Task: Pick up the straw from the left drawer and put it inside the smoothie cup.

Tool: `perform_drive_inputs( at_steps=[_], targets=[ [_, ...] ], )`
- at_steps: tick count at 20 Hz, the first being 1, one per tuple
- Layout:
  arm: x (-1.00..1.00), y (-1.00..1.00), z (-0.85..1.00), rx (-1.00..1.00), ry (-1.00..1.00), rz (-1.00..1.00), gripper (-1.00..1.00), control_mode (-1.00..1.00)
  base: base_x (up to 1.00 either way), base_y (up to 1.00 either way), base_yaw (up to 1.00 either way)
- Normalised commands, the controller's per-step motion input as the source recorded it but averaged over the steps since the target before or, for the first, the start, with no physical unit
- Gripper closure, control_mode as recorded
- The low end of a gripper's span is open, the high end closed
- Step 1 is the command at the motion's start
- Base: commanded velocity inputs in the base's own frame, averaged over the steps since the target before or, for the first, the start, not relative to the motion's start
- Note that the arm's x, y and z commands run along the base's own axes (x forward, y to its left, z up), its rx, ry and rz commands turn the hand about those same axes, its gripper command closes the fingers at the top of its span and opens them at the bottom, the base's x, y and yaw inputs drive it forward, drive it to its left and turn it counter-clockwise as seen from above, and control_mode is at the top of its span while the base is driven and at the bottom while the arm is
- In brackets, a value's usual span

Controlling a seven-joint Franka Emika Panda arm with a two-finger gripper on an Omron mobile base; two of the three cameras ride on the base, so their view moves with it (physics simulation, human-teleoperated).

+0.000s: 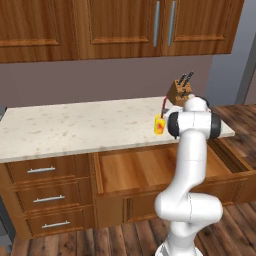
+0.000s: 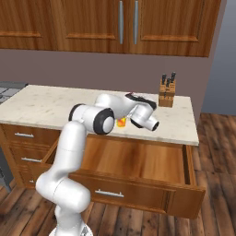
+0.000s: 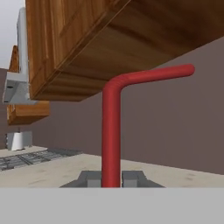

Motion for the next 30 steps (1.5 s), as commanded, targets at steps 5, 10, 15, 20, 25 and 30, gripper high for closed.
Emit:
perform_drive_inputs(
  at_steps=[5,10,15,20,25,30],
  targets=[
    [-0.25,0.00,0.00,0.00,0.00,0.00,1.00,-1.00,0.00,0.00,0.00],
    [-0.03,0.01,0.00,0.00,0.00,0.00,1.00,-1.00,0.00,0.00,0.00],
    [0.00,0.04,0.00,0.00,0.00,-0.01,1.00,-1.00,0.00,0.00,0.00],
    [0.00,0.04,0.00,0.00,0.00,-0.01,1.00,-1.00,0.00,0.00,0.00],
    [0.00,0.03,-0.03,0.00,0.00,-0.01,1.00,-1.00,0.00,0.00,0.00],
    [0.00,0.01,-0.16,-0.02,0.00,-0.01,1.00,-1.00,0.00,0.00,0.00]
  ],
)
